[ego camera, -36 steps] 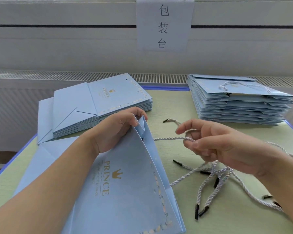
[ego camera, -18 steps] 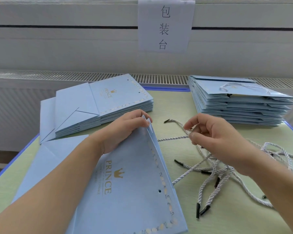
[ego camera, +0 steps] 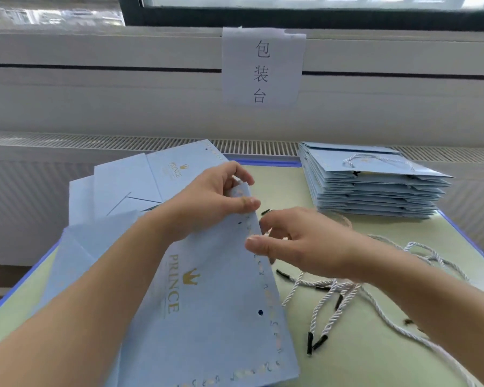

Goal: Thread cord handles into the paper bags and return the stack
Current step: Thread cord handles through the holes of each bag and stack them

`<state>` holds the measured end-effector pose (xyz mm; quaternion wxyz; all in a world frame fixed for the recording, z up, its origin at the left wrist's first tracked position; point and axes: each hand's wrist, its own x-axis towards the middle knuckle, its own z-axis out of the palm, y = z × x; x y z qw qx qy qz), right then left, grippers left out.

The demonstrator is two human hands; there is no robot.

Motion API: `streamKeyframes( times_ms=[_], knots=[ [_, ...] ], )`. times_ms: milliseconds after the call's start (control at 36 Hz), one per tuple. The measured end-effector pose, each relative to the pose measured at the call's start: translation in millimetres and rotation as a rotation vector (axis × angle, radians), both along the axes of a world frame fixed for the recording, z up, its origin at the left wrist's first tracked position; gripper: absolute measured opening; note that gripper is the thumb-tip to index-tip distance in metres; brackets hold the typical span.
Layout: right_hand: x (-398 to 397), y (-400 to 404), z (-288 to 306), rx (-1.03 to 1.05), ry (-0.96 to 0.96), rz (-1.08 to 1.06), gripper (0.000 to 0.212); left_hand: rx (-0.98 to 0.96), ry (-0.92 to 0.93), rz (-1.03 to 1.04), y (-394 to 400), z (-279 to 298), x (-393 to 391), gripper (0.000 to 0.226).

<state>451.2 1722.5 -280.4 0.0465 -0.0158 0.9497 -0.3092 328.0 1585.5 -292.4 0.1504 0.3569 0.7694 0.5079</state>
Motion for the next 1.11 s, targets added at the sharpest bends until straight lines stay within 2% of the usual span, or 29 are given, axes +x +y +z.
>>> streamKeyframes(
  times_ms=[56, 83, 167, 250, 333, 444, 528, 583, 611, 639, 694, 750, 861, 917, 972, 1028, 1111],
  knots=[
    [-1.9, -3.9, 4.4, -0.267, -0.120, 0.023, 0.021, 0.034, 0.056, -0.001, -0.1, 21.5, 7.7, 0.027],
    [-2.3, -4.5, 6.7, -0.337, -0.153, 0.030, 0.018, 0.049, 0.104, 0.004, -0.6, 33.0, 12.0, 0.028],
    [-3.8, -5.1, 20.4, -0.452, -0.108, 0.055, 0.011, 0.071, 0.334, 0.050, -5.9, 67.3, 26.1, 0.031],
    [-3.6, -4.9, 40.4, -0.473, 0.004, 0.113, 0.023, 0.078, 0.567, 0.131, -15.2, 97.9, 42.1, 0.035],
    [-2.5, -5.0, 56.6, -0.348, 0.147, 0.144, 0.033, 0.057, 0.773, 0.192, -22.4, 119.0, 63.2, 0.031],
    [-5.0, 2.9, 62.3, 0.149, 0.406, 0.131, 0.036, -0.012, 0.950, 0.229, -28.3, 123.0, 92.7, 0.024],
    [-4.7, 7.5, 45.9, 0.319, 0.630, 0.117, 0.037, -0.067, 1.016, 0.209, -29.0, 106.2, 109.6, 0.023],
    [-1.5, 8.6, 33.8, 0.384, 0.754, 0.227, 0.019, -0.112, 1.072, 0.185, -26.9, 88.5, 118.8, 0.022],
    [1.0, 9.2, 26.8, 0.417, 0.815, 0.278, 0.016, -0.135, 1.072, 0.159, -25.7, 78.6, 122.6, 0.023],
    [2.3, 11.8, 16.9, 0.432, 0.867, 0.311, 0.022, -0.160, 1.047, 0.122, -24.4, 69.0, 125.8, 0.024],
    [6.1, 16.3, 0.2, 0.394, 0.864, 0.308, 0.035, -0.207, 0.998, 0.048, -23.5, 49.4, 128.8, 0.028],
    [10.8, 21.0, -16.0, 0.396, 0.797, 0.304, 0.038, -0.299, 0.932, -0.045, -24.0, 36.6, 132.8, 0.040],
    [20.0, 28.5, -39.3, 0.537, 0.735, 0.407, 0.037, -0.399, 0.594, -0.173, -26.5, 20.8, 121.8, 0.059],
    [23.7, 32.9, -50.0, 0.584, 0.794, 0.418, 0.042, -0.361, 0.502, -0.115, -22.0, 14.7, 107.2, 0.056],
    [27.0, 34.7, -55.0, 0.633, 0.839, 0.402, 0.045, -0.347, 0.475, -0.008, -14.8, 5.0, 89.2, 0.043],
    [29.8, 34.5, -56.1, 0.707, 0.856, 0.411, 0.038, -0.329, 0.443, 0.099, -6.2, -7.2, 71.1, 0.033],
    [34.3, 31.2, -55.9, 0.786, 0.839, 0.426, 0.037, -0.333, 0.390, 0.226, 4.6, -22.0, 46.3, 0.039]
  ],
)
